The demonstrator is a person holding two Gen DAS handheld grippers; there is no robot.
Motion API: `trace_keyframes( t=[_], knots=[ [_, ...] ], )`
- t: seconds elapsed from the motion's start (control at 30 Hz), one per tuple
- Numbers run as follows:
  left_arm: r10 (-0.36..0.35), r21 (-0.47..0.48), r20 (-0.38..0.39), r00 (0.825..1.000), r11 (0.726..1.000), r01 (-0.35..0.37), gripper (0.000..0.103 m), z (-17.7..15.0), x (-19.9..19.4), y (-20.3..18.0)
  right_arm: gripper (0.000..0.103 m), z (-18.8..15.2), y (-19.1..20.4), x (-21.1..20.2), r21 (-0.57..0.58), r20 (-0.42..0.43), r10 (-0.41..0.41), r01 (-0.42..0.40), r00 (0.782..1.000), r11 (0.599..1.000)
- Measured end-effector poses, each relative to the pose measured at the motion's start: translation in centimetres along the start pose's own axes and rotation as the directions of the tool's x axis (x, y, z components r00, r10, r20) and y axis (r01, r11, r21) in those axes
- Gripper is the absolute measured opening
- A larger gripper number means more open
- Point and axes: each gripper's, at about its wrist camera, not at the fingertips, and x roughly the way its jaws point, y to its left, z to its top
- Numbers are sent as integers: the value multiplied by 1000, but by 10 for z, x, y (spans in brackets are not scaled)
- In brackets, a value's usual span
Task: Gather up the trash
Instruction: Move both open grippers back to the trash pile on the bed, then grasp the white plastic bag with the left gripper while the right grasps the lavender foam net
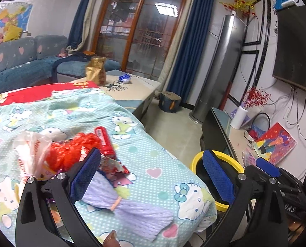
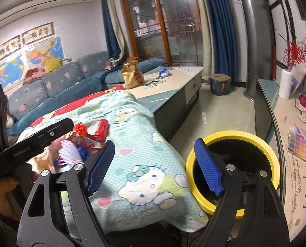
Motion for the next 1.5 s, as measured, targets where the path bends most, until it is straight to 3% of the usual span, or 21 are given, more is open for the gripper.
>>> trace_keyframes(
  t=[0.6, 1.13, 1.5],
  knots=[
    [128, -73, 41, 991, 989, -125, 97, -1, -35, 59, 75, -7, 55, 14, -104, -36, 108, -111, 994, 988],
    [261, -165, -55, 964, 950, -267, 96, -30, -56, 123, 76, -32, 96, 62, -207, -205, 178, -221, 962, 953],
    [251, -219, -144, 957, 935, -278, 95, -55, -44, 138, 76, -52, 115, 89, -271, -302, 157, -243, 940, 931]
  ],
)
